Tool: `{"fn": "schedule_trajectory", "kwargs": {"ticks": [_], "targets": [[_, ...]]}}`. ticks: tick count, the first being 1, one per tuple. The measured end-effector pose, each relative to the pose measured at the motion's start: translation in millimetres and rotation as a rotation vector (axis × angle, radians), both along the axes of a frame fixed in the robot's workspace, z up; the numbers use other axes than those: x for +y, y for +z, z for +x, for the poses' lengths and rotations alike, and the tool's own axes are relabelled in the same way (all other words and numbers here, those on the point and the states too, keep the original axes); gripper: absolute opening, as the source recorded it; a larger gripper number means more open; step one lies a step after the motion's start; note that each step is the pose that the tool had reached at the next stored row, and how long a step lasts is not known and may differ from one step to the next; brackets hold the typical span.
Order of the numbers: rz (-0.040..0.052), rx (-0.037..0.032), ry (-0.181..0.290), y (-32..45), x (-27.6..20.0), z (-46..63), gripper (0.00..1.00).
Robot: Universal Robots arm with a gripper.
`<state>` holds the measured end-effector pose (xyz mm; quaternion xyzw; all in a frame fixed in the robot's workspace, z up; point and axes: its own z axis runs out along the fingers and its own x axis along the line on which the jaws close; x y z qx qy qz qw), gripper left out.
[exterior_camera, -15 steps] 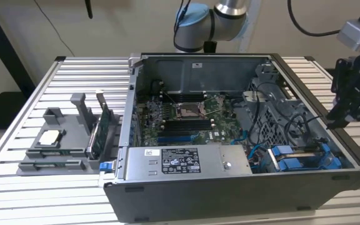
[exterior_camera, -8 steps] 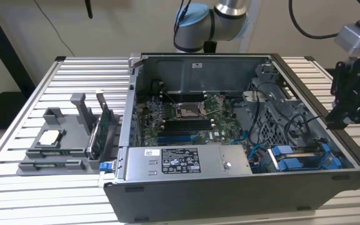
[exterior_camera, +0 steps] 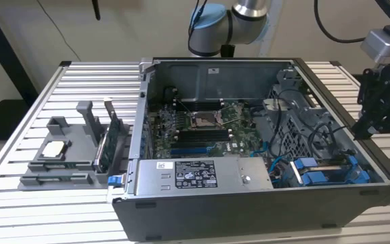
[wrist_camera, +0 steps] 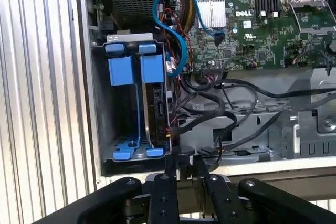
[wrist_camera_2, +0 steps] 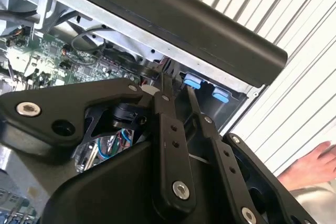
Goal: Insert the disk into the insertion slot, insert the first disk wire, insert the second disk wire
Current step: 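Insert the second disk wire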
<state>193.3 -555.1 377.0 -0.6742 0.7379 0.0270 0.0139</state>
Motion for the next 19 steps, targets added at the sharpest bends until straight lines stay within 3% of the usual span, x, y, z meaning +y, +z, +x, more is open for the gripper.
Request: {"fn": "schedule_trajectory", "kwargs": {"ticks": [3,10,19], "targets": [[0.0082,0.0006,-0.003,-0.3,-0.5,0.8,0.18],[0.0092,0.0013,-0.004,0.8,-1.0,1.4,0.16],[0.0153,0.0013,-0.005,9.1,-0.9,-4.9,0.16]]}}
